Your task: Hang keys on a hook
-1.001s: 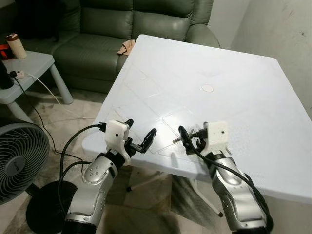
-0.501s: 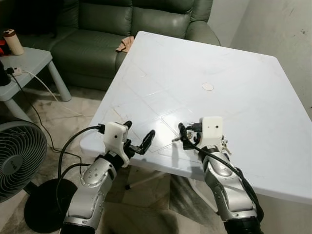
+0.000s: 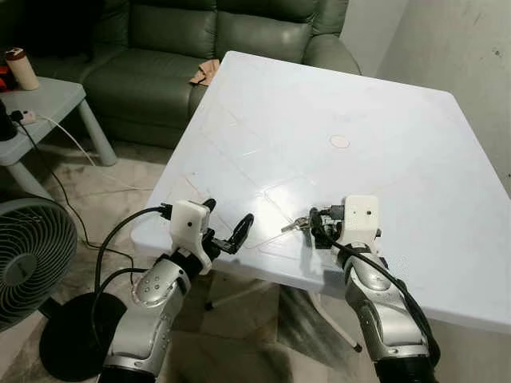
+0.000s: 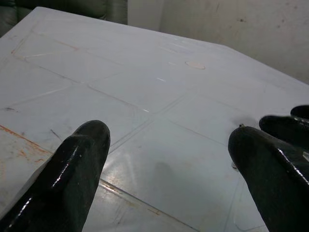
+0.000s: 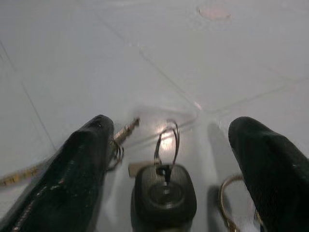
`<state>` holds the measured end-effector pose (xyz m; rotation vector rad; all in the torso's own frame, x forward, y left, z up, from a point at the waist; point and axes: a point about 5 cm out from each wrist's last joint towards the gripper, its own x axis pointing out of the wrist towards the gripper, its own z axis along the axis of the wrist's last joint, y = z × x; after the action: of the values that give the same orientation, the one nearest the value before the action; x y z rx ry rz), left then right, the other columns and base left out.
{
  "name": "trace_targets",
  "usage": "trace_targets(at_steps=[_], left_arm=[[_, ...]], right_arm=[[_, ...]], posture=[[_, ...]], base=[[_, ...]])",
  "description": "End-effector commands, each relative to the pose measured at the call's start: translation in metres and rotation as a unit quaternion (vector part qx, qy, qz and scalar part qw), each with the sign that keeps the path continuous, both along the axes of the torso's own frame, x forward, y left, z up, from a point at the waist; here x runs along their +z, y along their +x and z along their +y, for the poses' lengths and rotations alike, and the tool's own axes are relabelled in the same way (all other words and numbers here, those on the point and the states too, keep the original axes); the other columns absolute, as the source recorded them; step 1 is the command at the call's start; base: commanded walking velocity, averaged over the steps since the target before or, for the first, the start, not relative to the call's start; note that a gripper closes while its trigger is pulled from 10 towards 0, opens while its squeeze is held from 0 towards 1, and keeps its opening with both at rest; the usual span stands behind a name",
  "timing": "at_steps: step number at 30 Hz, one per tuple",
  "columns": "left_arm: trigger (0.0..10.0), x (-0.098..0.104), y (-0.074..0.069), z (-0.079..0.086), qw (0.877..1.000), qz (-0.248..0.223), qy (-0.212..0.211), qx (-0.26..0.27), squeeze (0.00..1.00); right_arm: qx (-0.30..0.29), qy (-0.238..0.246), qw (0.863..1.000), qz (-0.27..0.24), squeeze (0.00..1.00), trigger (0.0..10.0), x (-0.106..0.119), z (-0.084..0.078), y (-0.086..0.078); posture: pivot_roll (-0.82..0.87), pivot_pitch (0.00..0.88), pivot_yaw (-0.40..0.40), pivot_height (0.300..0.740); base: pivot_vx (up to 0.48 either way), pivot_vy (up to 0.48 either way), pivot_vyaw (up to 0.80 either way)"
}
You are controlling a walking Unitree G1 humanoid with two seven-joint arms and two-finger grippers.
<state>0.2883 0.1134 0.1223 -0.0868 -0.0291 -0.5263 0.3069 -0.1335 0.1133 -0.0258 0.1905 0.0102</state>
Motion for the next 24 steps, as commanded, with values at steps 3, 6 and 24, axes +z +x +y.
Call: trace_targets(at_steps=[3,6,24], left_arm=[[10.0,0.0038,-0.0008,-0.0017,1.000,-0.007,0.005,-0.001,0.00],[10.0,0.0034,-0.0010,-0.0013,1.000,-0.006,0.005,0.001,0.00],[10.0,0.0029,-0.0020,0.0005,1.000,-0.005,0.006,0.011,0.00]], right_arm=[[0.000,-0.012,1.000,0.019,0.00,1.2,-0.0078,-0.0018,-0.0030],[0.004,-0.012,1.000,0.020,0.00,0.0,-0.0093,0.0006,-0.0039],[0.007,-0.012,1.000,0.016,0.00,0.0,-0.0078,0.0030,-0.0025]], posture=[[0.05,0.135,-0.083,0.740],[0.05,0.135,-0.083,0.740],[0.06,0.148,-0.088,0.740]], base=[[0.000,0.000,0.00],[0.000,0.000,0.00],[0.000,0.000,0.00]])
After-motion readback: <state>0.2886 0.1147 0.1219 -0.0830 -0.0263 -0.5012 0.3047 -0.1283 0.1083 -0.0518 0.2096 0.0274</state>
